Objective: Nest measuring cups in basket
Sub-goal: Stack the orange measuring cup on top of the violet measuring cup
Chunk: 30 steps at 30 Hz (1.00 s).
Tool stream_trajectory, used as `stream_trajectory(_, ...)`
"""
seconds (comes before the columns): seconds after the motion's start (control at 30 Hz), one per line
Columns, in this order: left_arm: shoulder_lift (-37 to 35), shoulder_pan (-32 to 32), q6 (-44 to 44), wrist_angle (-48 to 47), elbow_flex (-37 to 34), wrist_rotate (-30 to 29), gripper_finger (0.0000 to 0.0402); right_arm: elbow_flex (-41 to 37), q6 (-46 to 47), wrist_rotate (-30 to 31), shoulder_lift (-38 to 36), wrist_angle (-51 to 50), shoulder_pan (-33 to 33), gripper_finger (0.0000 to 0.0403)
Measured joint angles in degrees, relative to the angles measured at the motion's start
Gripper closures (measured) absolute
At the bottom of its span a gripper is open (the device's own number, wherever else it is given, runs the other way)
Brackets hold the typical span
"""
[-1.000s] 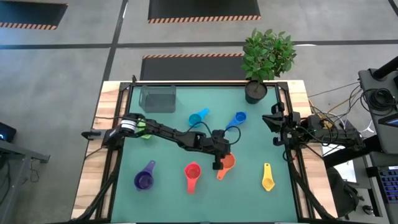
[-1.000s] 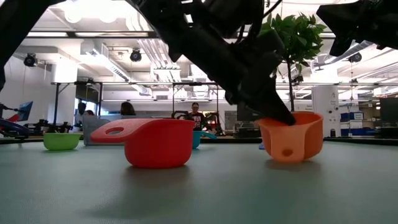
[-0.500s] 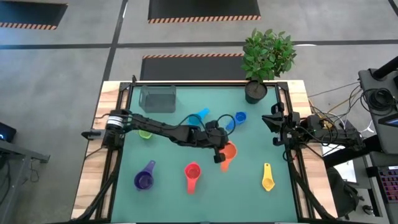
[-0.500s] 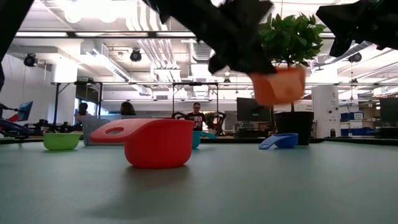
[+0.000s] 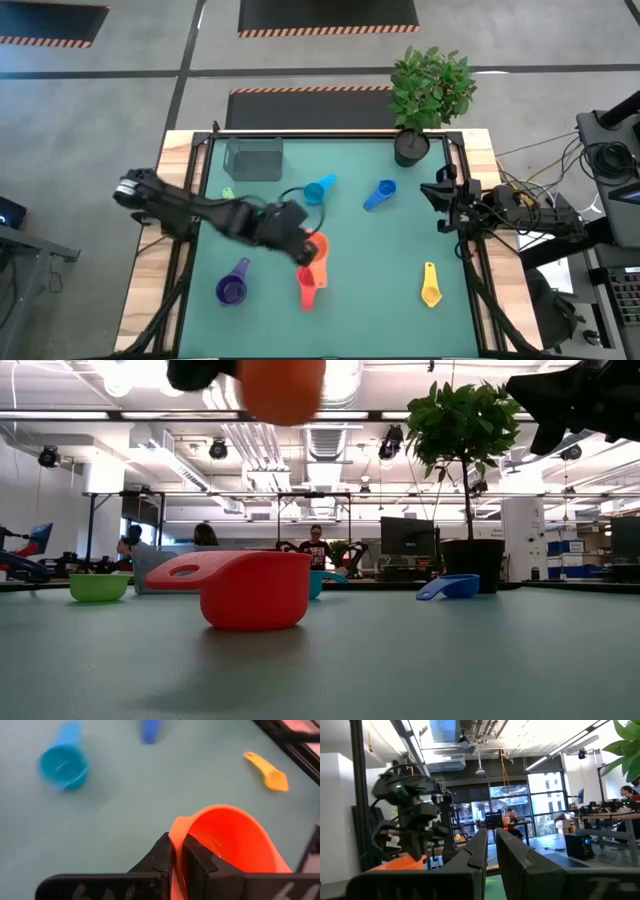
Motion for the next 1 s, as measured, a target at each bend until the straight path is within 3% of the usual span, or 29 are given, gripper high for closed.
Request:
stream_trajectory(0.1, -0.8, -6.0, -14.9, -8.1, 0.0, -6.3, 0.0396, 0.0, 0.2, 0.9, 0.0, -0.4, 0.0, 0.0374)
stream_trajectory(0.2, 0.2, -12.1, -33.2, -16.2, 0.0, -8.9, 0.0396, 0.0, 0.2, 1.0, 0.0, -0.6, 0.0, 0.0374)
stream_trajectory(0.43, 5.4, -23.9, -67.3, -32.2, -0.1, -5.6, 0.0393, 0.0, 0.2, 1.1, 0.0, -0.6, 0.0, 0.0374)
stream_trajectory(0.6, 6.6, -26.5, -69.5, -34.6, -0.1, 0.9, 0.039, 0.0, 0.2, 1.5, 0.0, -0.6, 0.0, 0.0374)
stream_trajectory(0.8, 7.2, -28.3, -61.1, -36.1, -0.1, 2.1, 0.0389, 0.0, 0.4, 2.4, 0.0, -0.6, 0.0, 0.0374)
stream_trajectory(1.0, 7.2, -30.5, -65.0, -37.1, -2.3, 2.1, 0.0389, 0.0, 1.1, 2.4, 0.0, -0.6, 0.0, 0.0374)
